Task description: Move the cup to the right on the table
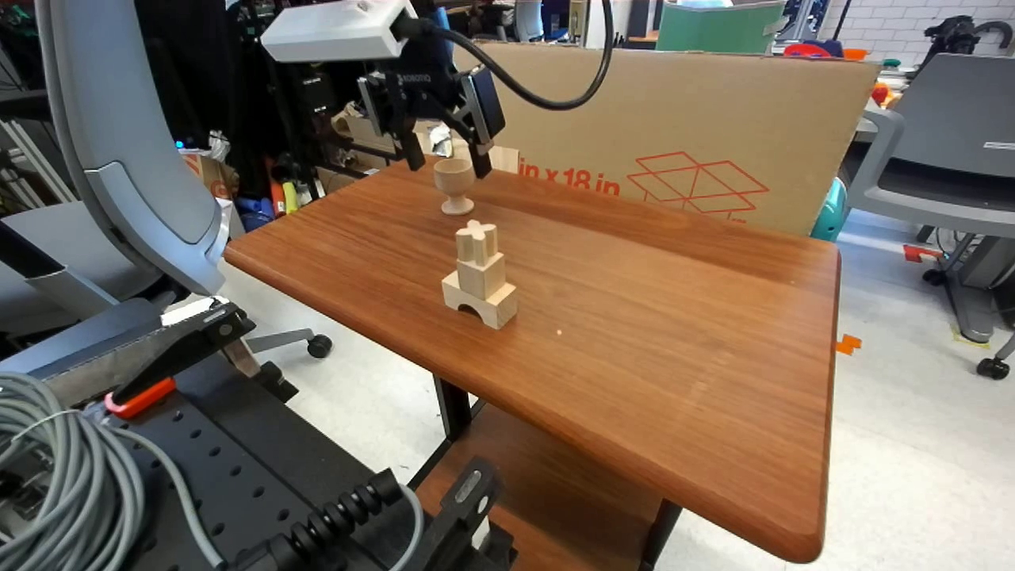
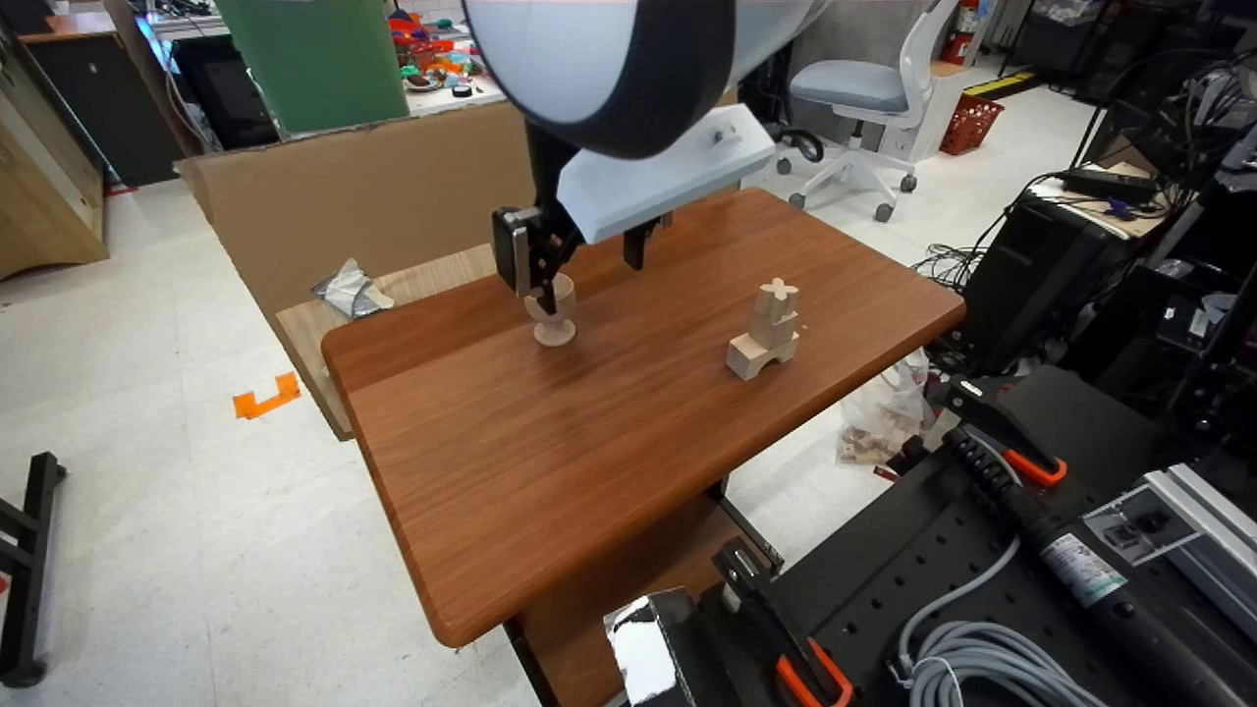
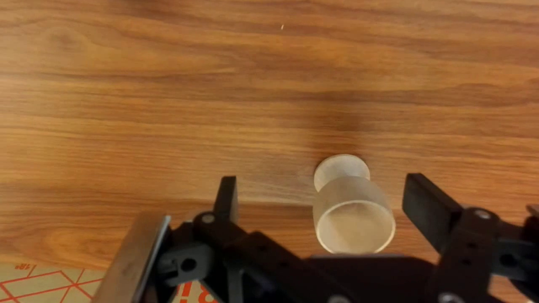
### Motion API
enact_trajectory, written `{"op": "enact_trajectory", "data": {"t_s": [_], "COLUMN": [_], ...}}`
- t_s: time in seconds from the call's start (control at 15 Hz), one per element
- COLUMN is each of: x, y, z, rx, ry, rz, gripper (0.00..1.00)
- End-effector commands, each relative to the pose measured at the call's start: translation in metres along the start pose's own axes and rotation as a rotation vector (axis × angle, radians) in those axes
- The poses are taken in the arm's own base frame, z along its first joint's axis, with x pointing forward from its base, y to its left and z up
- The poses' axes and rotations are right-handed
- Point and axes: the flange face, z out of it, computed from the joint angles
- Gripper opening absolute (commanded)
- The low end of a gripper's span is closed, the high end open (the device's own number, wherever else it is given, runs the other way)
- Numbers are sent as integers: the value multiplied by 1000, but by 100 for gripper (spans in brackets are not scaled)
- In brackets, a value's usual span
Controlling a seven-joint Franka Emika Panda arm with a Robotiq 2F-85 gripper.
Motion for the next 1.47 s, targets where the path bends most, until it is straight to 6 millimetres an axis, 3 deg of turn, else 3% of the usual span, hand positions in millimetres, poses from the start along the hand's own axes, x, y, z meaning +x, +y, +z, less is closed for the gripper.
{"op": "enact_trajectory", "data": {"t_s": [0.0,0.27,0.6,0.67,0.73,1.13,1.4], "x": [15,23,40,43,45,50,59], "y": [-13,-28,-30,-29,-29,-24,-12], "z": [18,31,35,34,33,18,1], "rx": [-25,-19,-50,-56,-63,-78,-99], "ry": [9,-4,11,5,1,-110,-125], "rz": [7,11,17,24,31,49,63], "gripper": [100,100,100,75,74,29,29]}}
